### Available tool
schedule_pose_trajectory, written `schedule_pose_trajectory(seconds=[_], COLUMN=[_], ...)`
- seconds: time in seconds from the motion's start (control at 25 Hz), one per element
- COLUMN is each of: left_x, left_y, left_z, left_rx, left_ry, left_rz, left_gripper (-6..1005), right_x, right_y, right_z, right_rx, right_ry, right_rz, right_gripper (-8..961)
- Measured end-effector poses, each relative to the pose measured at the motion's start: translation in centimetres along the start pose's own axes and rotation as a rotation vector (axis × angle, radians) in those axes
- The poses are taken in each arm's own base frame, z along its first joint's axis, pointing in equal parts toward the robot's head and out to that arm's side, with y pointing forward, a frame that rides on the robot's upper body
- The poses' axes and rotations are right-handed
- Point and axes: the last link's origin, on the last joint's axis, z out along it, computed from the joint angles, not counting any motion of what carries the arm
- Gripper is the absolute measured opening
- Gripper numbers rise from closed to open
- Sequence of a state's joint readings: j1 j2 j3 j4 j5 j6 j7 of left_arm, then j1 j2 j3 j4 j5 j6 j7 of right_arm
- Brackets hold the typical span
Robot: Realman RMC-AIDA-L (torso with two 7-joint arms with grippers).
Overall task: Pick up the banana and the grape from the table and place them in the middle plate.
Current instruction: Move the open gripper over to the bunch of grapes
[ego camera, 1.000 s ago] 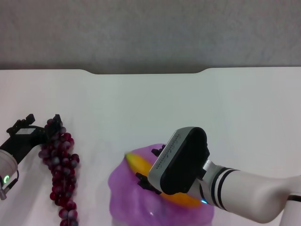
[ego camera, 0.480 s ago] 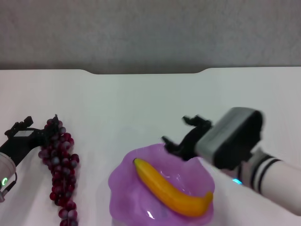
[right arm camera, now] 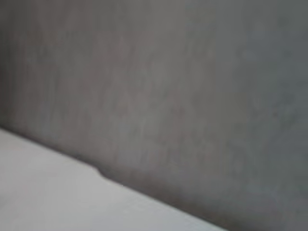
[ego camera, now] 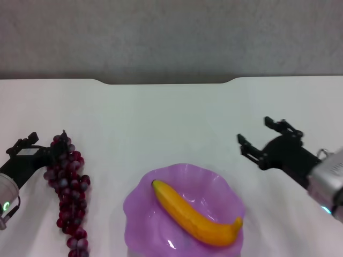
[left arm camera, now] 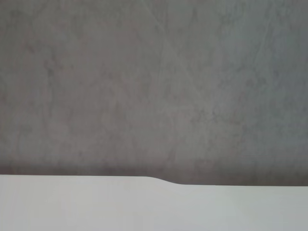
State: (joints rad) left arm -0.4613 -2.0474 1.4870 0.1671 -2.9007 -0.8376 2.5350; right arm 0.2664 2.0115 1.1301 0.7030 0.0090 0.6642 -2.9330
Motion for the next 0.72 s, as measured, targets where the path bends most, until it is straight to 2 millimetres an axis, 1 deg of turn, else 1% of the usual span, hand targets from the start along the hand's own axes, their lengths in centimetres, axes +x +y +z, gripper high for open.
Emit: schedule_pose_trajectory(seconds=[0.2,0.36,0.48,0.72], left_x=[0.2,0.6,0.9,2.1], left_y=[0.3,1.0,1.7,2.5], left_z=[0.3,0.7,1.3,2.4], left_rx=[-0.012,-0.044,-0.071,-0.104], left_ry=[0.005,0.011,0.006,-0.002], left_rz=[-0.009,0.006,0.012,-0.01], left_gripper=[842,841,841,840], right_x=[1.7,3.3,4.0,4.6], right_y=[-1.9,-3.2,-3.4,-3.6], right_z=[-1.1,-1.7,-2.1,-2.5], right_rx=[0.043,0.08,0.092,0.103], right_ry=[-0.03,0.02,0.049,0.074], right_rz=[0.035,0.03,0.038,0.046], right_gripper=[791,790,790,789])
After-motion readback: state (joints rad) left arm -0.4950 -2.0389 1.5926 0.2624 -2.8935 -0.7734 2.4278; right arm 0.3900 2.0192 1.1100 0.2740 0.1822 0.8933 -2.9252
